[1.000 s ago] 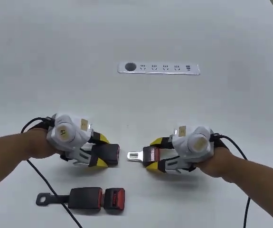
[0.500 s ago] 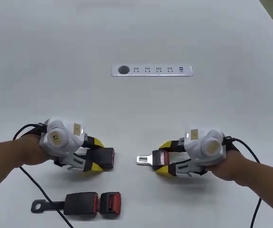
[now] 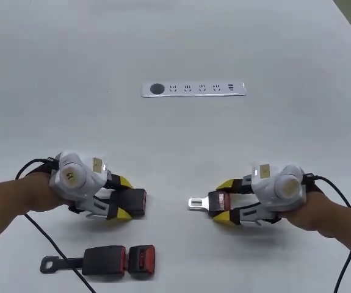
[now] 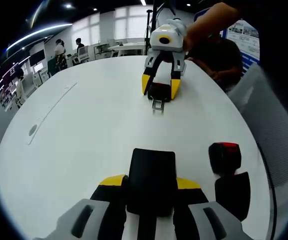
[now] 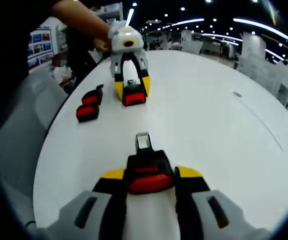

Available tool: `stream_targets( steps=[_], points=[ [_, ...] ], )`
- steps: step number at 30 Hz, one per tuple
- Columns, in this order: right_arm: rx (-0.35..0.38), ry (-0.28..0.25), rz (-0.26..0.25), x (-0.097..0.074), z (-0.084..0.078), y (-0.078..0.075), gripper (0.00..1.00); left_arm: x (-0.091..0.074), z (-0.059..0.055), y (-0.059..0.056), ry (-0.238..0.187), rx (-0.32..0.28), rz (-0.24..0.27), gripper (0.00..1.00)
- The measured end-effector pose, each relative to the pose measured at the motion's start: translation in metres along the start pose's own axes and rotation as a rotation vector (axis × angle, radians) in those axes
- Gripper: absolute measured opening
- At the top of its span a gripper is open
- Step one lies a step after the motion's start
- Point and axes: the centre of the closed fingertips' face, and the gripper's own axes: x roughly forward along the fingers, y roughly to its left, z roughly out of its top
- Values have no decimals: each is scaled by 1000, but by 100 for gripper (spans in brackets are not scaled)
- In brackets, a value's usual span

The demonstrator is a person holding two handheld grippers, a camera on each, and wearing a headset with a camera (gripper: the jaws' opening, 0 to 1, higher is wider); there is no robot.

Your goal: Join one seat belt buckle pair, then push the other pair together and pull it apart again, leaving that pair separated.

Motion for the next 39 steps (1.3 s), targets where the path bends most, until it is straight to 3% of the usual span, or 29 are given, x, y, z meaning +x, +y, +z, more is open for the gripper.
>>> stream_targets(
  steps=[8, 14, 15, 16, 17, 20, 21, 22, 24, 28, 31, 34, 36, 39],
  points=[
    [8, -5, -16, -2, -3, -1, 38, 0, 1, -1, 4, -2, 3, 36],
    [8, 26, -18, -2, -1, 0, 38, 0, 3, -2, 14, -5, 12, 37],
    [-18, 47, -23, -2, -2, 0, 38, 0, 3, -2, 25, -15, 10, 37],
    [-53, 67, -39, -2, -3, -1, 39, 0, 4, -6, 22, -91, -10, 40],
    [-49, 40, -55, -1, 1, 0, 40, 0, 8, -6, 11, -122, -12, 43],
    [-33, 25, -76, 0, 3, 4, 54, -3, 11, -1, 9, -119, 30, 54],
    [-26, 21, -107, 0, 4, 2, 59, -6, 13, 0, 5, -150, 46, 56],
    [28, -5, -134, -1, 7, 0, 62, -9, 15, 2, -3, -178, 62, 58],
    [67, -31, -175, -4, 10, -3, 67, -13, 18, 6, -19, -180, 98, 63],
    [177, -89, -271, -13, 19, -9, 81, -23, 25, 9, -59, -239, 167, 74],
    [217, -110, -330, -20, 22, -11, 82, -30, 30, 10, -97, -276, 228, 78],
    [247, -143, -379, -27, 29, -9, 86, -37, 35, 7, -135, -352, 281, 81],
    [243, -158, -412, -32, 32, -8, 86, -36, 35, 8, -155, -366, 312, 80],
    [279, -168, -425, -35, 34, -1, 89, -40, 37, 0, -174, -413, 344, 87]
  ],
)
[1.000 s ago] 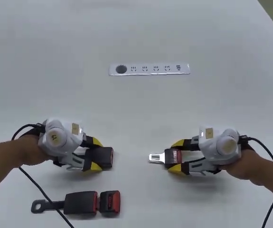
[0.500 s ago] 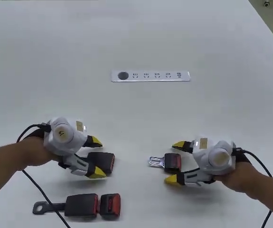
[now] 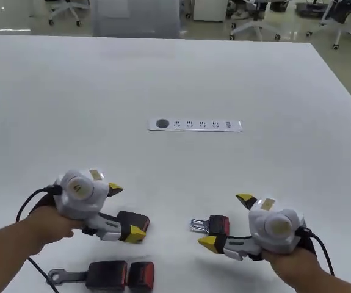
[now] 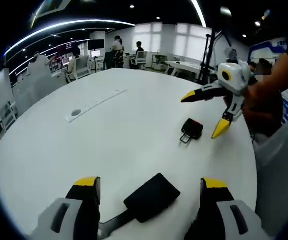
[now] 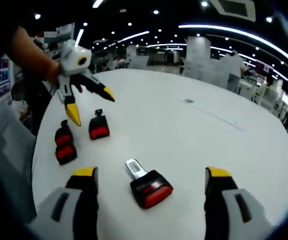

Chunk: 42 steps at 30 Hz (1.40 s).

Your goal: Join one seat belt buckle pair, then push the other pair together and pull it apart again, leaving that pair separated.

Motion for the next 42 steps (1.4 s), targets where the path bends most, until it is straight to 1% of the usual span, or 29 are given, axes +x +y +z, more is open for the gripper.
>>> stream_targets(
  steps=[1, 2, 4, 5, 6, 8, 10, 11, 12, 14, 16, 18, 20, 22, 24, 26, 27, 29, 32, 33, 37, 39, 40, 42],
  points=[
    [-9, -4, -10, -4, 1, 2, 89, -3, 0, -3, -8, -10, 8, 90],
    [-15, -7, -19, -6, 3, 3, 89, -5, -1, -4, -12, -14, 14, 92],
    [-2, -21, -27, -11, 7, 5, 90, -10, -2, -6, -24, -33, 29, 93],
    [15, -36, -32, -14, 9, 6, 91, -17, -1, -8, -53, -61, 41, 93],
    [18, -42, -40, -18, 11, 8, 92, -20, -1, -9, -56, -62, 47, 94],
    [21, -45, -50, -23, 11, 10, 95, -28, -3, -11, -67, -83, 67, 97],
    [25, -53, -62, -29, 12, 11, 95, -36, -4, -14, -92, -108, 81, 100],
    [30, -57, -67, -32, 12, 12, 96, -37, -4, -14, -95, -108, 85, 100],
    [34, -59, -72, -34, 12, 13, 96, -42, -5, -16, -107, -110, 95, 100],
    [34, -74, -84, -41, 14, 15, 97, -50, -6, -22, -120, -120, 108, 100],
    [36, -80, -84, -48, 14, 20, 99, -58, -7, -27, -146, -127, 119, 100],
    [32, -90, -88, -54, 14, 24, 100, -65, -7, -33, -162, -140, 122, 100],
    [40, -101, -91, -61, 15, 27, 100, -74, -6, -39, -184, -129, 137, 100],
    [30, -111, -89, -67, 16, 32, 100, -84, -8, -47, -188, -125, 152, 100],
    [24, -118, -91, -73, 17, 36, 100, -92, -12, -49, -197, -125, 176, 100],
    [24, -133, -84, -80, 17, 40, 100, -101, -16, -52, -215, -144, 185, 100],
    [6, -132, -86, -83, 16, 42, 100, -106, -20, -55, -219, -146, 194, 100],
    [0, -129, -86, -89, 12, 46, 100, -113, -26, -60, -216, -144, 207, 100],
    [-2, -137, -90, -98, 10, 49, 100, -122, -31, -64, -230, -160, 216, 100],
    [-2, -138, -92, -99, 9, 49, 100, -126, -32, -64, -239, -159, 226, 100],
    [12, -156, -106, -110, 7, 51, 100, -138, -38, -66, -250, -181, 243, 100],
    [18, -159, -117, -113, 6, 51, 100, -143, -39, -66, -257, -187, 255, 100],
    [25, -167, -123, -116, 6, 51, 100, -147, -37, -67, -273, -197, 258, 100],
    [35, -179, -134, -122, 7, 53, 100, -152, -35, -69, -279, -196, 269, 100]
  ],
)
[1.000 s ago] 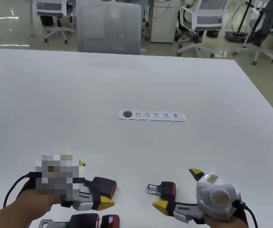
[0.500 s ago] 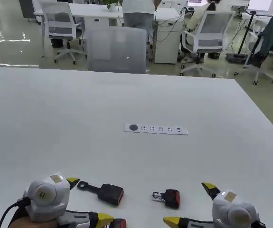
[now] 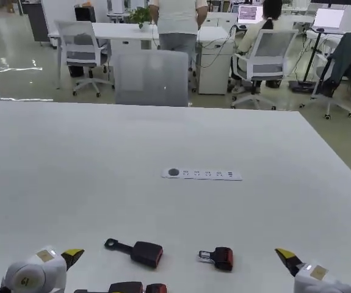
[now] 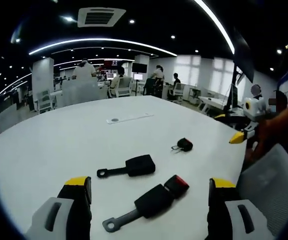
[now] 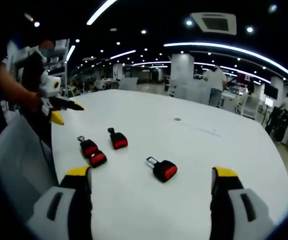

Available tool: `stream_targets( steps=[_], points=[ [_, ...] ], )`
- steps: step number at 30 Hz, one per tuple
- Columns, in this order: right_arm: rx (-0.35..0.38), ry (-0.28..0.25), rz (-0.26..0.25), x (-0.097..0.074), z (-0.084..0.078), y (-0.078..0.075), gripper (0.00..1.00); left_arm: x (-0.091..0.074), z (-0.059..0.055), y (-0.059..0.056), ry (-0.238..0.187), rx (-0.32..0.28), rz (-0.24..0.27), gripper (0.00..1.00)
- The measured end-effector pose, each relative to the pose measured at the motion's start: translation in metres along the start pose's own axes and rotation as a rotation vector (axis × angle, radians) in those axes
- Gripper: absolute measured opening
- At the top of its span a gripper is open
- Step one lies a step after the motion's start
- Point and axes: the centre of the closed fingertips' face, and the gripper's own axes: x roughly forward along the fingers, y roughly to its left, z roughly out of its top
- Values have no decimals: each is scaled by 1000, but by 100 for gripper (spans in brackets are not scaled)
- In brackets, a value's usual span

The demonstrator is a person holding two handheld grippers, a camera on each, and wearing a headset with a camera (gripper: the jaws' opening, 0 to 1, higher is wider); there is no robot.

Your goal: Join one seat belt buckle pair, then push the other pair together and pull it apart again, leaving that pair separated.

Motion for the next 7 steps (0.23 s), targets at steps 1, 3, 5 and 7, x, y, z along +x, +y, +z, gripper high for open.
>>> stream_targets(
  steps=[1, 3, 5, 7],
  points=[
    [2, -3, -3, -1, 0, 0, 100, -2, 0, 0, -2, 1, 1, 100],
    [7, -13, -8, -5, 1, 2, 100, -5, 1, -1, -5, 1, 3, 100],
    [1, -5, -7, -7, -2, 5, 100, -6, 0, -1, -5, 5, 2, 100],
    [-4, 0, -3, -8, -4, 7, 100, -7, 0, -4, -3, 10, -4, 100]
  ],
)
